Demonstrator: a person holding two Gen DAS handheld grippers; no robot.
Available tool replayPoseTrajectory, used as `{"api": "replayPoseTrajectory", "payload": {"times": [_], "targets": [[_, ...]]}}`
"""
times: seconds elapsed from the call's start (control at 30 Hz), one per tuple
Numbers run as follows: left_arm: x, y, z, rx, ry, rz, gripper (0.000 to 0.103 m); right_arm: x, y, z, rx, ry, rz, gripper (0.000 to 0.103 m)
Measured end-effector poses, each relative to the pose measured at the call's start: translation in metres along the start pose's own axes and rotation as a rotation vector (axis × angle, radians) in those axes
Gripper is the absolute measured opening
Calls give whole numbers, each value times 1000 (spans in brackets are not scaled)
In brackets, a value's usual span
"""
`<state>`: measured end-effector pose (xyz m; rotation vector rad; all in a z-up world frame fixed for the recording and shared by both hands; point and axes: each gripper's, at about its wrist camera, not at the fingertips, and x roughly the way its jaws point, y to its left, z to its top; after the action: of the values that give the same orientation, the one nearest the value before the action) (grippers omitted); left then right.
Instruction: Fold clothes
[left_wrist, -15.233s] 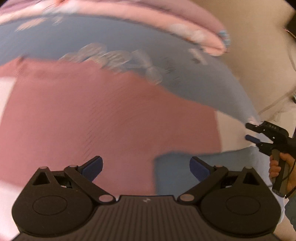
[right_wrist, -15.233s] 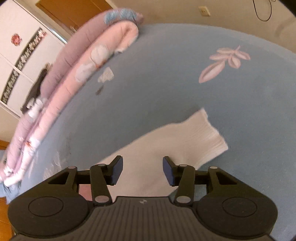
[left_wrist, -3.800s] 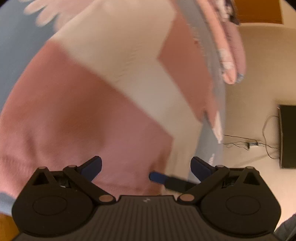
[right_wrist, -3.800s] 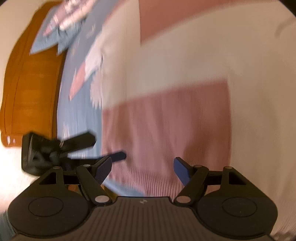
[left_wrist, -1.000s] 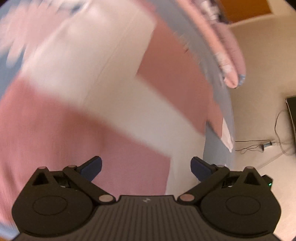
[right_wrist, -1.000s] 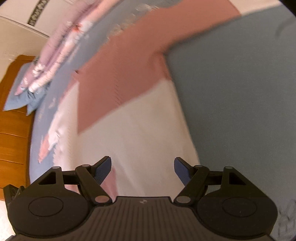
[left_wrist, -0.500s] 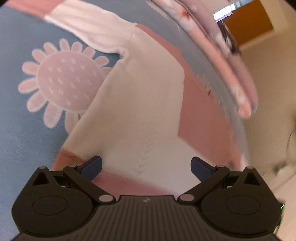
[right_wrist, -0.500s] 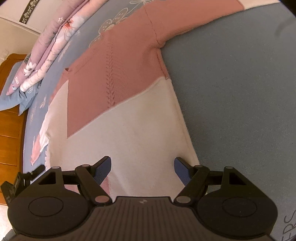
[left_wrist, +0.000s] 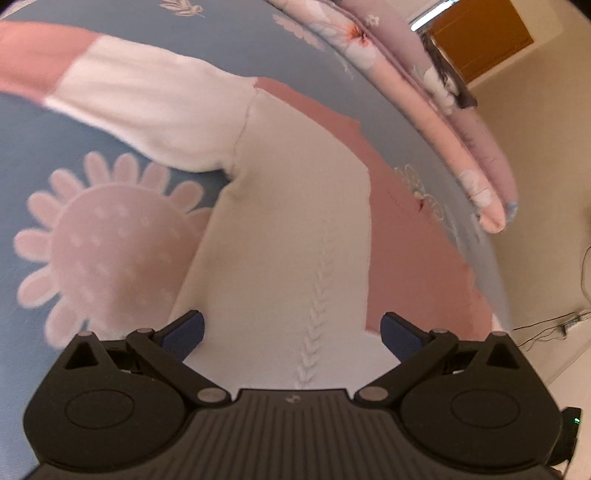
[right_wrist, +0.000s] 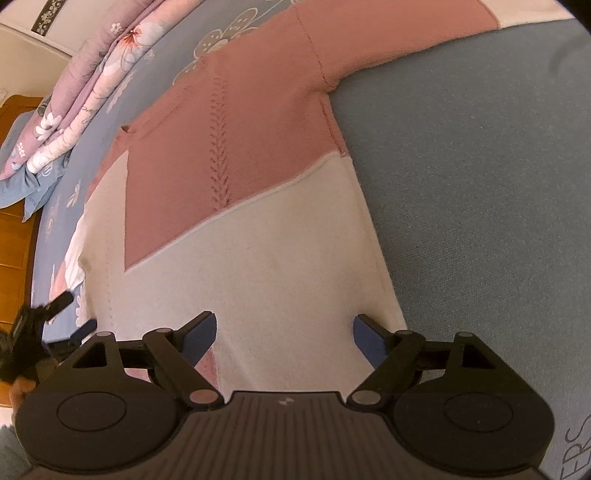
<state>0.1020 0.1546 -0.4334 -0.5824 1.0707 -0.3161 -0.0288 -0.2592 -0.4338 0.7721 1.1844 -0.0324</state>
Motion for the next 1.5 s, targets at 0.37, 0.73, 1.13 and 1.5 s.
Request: {"api": "replayPoseTrajectory", "payload": {"times": [0.37,0.73,1.13,1.5], "targets": [[30,-31,56,43,-33,-105,101,-1,22,6,0,-32,-6,85],[22,5,50,-8,-36,-98,101,5,44,17,-7,-44,8,85],[50,-28,90,67,-97,-123,101,20,68,20,-37,-30,12,85],[38,-31,88,132,-50,1,97,16,70,20,-6,-53,-9,85]]}}
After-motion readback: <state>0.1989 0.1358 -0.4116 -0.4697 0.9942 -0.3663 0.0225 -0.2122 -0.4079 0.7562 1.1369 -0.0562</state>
